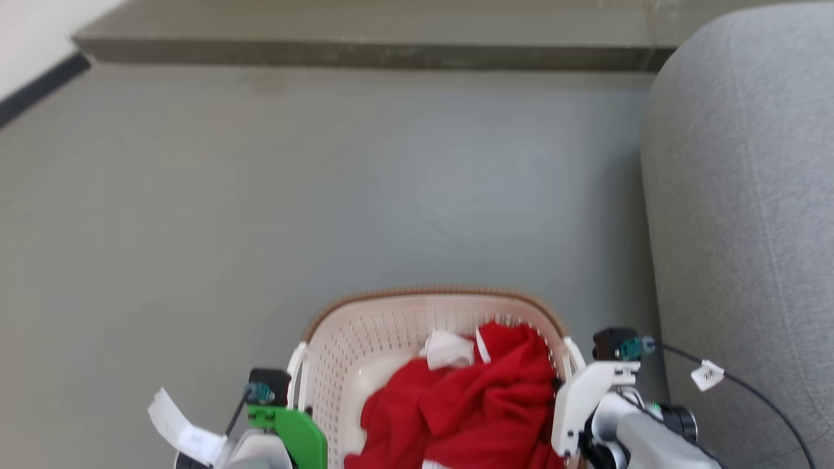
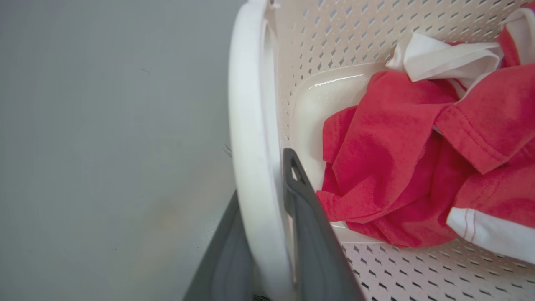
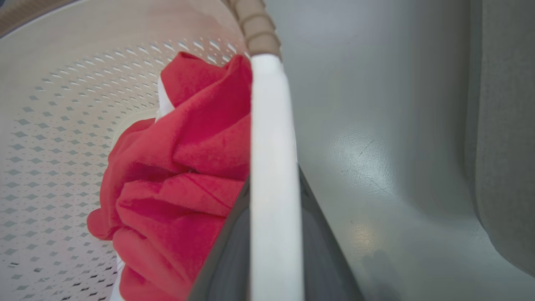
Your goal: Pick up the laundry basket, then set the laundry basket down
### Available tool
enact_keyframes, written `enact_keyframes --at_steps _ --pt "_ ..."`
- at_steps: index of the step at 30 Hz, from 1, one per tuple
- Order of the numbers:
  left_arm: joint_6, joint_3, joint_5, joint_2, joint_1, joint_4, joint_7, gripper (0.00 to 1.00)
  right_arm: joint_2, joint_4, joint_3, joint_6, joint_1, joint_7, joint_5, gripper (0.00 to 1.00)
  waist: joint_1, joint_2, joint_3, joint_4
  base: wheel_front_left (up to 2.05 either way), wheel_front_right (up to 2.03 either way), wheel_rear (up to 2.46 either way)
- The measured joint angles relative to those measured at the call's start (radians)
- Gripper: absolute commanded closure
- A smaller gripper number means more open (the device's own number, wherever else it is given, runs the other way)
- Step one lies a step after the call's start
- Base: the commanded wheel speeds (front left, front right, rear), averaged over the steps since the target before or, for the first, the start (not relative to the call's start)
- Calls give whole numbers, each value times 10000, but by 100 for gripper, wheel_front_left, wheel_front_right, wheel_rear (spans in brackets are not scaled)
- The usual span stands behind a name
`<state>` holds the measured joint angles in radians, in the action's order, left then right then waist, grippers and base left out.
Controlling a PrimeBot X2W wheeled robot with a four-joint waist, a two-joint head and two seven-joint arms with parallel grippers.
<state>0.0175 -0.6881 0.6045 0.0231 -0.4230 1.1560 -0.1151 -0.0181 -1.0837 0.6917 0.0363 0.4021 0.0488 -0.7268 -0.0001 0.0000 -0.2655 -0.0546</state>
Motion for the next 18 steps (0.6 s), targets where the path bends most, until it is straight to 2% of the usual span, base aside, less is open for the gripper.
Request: enact_keyframes --at_steps 11,18 --pt "0 -320 184 -25 1110 79 190 100 -58 322 692 184 -1321 -290 -683 100 0 0 1694 113 0 0 0" --pt "-2 -449 384 -75 1221 44 278 100 -102 539 953 362 -1495 -370 -884 100 0 0 2320 165 0 0 0"
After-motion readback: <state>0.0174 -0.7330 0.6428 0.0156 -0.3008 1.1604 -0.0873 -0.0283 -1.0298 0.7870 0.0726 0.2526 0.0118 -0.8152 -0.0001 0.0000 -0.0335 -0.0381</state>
